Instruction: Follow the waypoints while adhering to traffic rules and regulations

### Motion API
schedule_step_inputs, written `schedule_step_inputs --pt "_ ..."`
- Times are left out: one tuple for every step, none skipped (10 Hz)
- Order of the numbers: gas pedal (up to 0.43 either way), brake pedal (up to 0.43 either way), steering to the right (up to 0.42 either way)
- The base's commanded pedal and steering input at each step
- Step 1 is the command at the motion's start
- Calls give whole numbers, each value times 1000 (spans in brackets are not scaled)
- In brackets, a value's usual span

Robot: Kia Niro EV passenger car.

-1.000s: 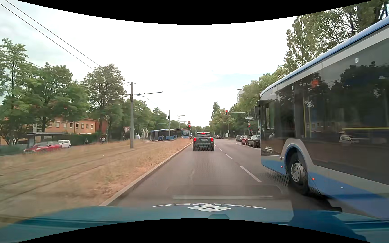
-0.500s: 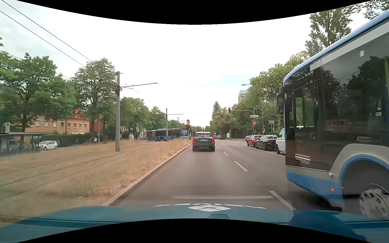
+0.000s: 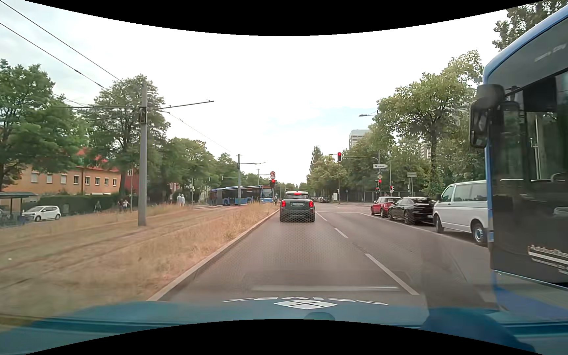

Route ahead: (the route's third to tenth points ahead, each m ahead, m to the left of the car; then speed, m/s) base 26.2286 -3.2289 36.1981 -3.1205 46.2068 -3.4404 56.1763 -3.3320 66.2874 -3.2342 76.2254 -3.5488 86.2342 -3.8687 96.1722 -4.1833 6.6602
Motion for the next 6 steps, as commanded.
schedule_step_inputs --pt "0 0 -1" --pt "0 0 -1" --pt "0 0 -1" --pt "0 0 -1" --pt "0 0 -1" --pt "0 0 -1"
